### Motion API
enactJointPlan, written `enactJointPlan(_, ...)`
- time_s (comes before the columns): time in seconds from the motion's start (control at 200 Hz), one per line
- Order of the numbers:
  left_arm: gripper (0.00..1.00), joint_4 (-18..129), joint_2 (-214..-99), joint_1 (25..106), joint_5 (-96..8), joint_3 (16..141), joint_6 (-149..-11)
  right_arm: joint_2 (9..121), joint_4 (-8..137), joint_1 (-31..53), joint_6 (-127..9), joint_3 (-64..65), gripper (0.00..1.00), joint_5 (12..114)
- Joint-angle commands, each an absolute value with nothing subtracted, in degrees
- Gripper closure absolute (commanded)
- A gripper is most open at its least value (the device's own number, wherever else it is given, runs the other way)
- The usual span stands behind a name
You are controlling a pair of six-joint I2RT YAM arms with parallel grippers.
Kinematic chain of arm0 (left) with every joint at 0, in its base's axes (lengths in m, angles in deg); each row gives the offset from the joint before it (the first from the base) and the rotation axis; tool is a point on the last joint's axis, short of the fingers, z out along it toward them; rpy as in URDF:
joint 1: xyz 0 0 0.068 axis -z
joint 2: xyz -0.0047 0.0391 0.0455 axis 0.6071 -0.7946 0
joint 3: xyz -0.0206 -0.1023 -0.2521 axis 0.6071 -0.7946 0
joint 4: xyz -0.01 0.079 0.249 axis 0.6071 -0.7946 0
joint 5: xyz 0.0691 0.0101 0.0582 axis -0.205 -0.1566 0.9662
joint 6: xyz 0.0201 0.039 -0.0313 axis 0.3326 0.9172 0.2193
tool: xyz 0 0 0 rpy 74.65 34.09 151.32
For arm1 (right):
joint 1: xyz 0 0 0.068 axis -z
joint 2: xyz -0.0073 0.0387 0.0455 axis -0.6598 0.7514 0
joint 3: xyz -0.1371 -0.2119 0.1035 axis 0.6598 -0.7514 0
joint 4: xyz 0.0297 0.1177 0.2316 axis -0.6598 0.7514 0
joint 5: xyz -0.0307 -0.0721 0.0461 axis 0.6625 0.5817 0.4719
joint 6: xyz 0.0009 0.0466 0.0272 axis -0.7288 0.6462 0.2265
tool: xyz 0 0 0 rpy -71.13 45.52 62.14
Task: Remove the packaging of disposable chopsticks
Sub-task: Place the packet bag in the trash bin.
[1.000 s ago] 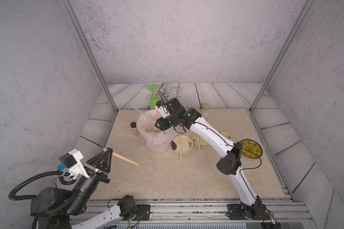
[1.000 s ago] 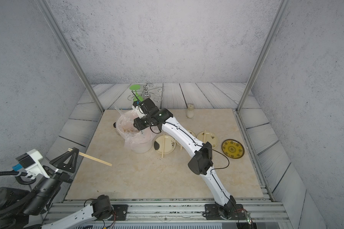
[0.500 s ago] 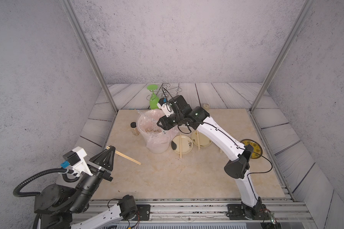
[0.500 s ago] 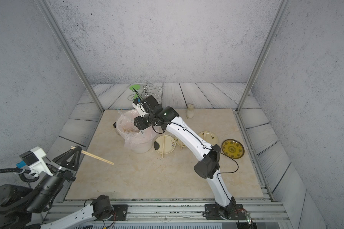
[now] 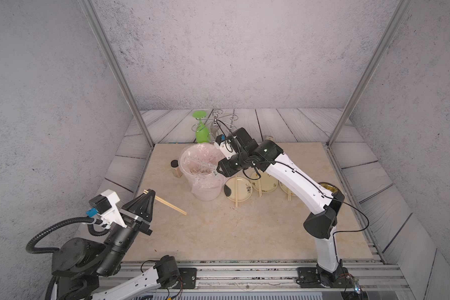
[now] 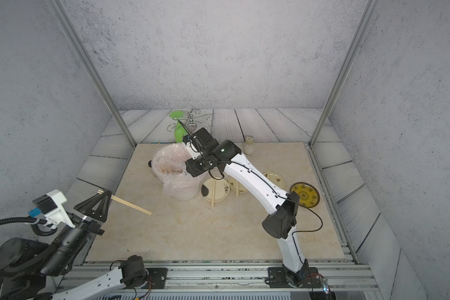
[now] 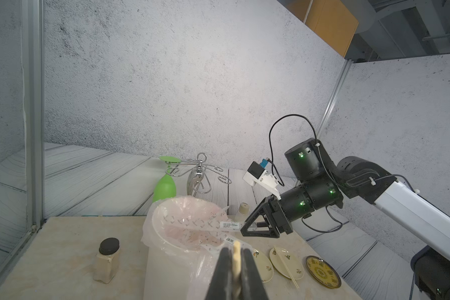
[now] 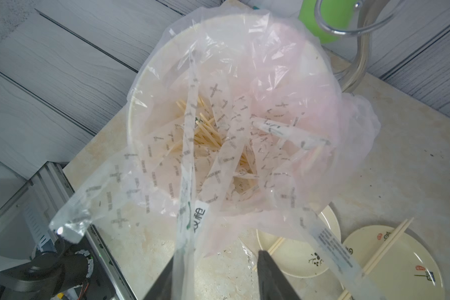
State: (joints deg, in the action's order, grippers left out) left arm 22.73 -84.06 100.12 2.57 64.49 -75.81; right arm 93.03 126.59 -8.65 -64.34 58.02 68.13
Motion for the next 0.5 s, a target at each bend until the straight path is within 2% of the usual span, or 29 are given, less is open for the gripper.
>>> enactJointPlan(0.0, 1.0, 24.8, -84.7, 99.8, 2.7, 63.8, -75.1, 91.0, 134.3, -8.7, -65.0, 61.1, 0.53, 67.5)
enactJointPlan(0.175, 1.0, 24.6, -84.7, 99.8, 2.6, 63.5, -75.8, 90.7, 135.9, -8.7, -64.6, 60.4, 0.5, 67.7)
enactJointPlan(0.33, 1.0, 24.4, -84.6, 99.8, 2.5, 63.4, -76.4, 89.6, 134.7, -8.7, -64.2, 58.8, 0.41, 67.0)
enactJointPlan(0.495, 1.0, 24.4, -84.5, 99.8, 2.8, 63.4, -76.3, 88.1, 132.5, -8.5, -65.4, 54.2, 0.36, 60.4)
